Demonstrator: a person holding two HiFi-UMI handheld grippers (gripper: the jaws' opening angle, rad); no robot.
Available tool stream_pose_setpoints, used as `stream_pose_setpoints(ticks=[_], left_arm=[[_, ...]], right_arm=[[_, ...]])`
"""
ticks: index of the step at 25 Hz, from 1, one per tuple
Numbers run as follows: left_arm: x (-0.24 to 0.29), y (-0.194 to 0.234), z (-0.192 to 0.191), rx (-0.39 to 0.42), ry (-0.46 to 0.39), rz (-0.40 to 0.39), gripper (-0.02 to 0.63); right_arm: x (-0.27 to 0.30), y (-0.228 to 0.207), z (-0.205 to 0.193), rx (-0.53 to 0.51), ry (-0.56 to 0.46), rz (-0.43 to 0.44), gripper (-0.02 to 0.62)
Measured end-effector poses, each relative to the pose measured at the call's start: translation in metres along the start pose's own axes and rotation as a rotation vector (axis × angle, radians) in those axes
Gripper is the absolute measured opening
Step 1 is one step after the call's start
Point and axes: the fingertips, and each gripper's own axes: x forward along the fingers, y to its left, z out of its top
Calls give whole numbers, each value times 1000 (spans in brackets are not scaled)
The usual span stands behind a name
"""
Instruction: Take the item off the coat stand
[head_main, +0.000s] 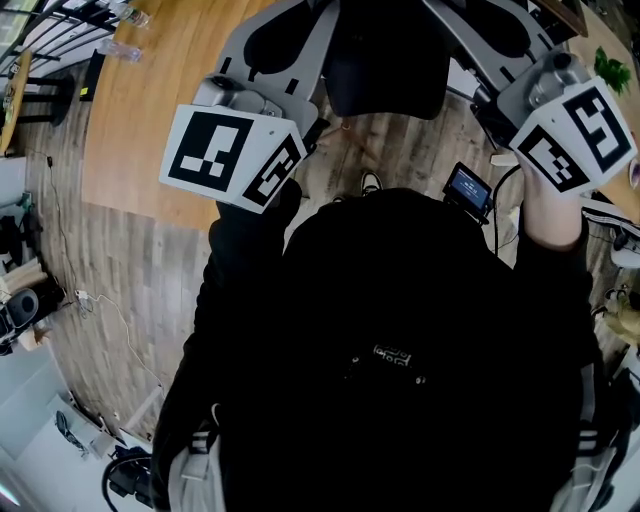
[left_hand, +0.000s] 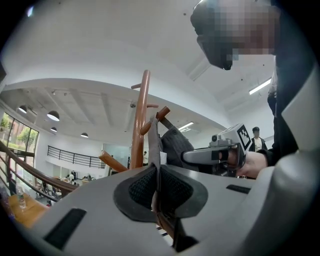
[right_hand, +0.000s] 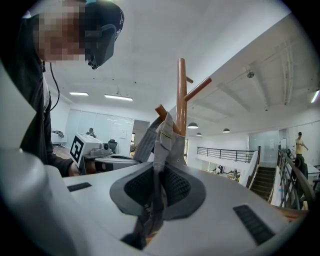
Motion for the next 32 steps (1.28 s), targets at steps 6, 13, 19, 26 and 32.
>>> stream_pose_setpoints(ticks=[6,13,19,26,32], left_arm=[[-3,-2,17,11,-32,-34,23],[-34,-42,29,11,-68,-70,23],[-46,-51,39,40,-84,-104,23],[-64,-72,26,37,-45,-147,23],[-72,-69,-2,-3,-16,-142,23]], right_arm=[[5,1,22,-21,-24,-21,43],[-33,42,36,-46,-54,-52,43],[-38,53,46,-61,-83,-48,44],[-56,72,30,-23,-57,-39,43],[-54,84,-2,32,-23,-22,43]])
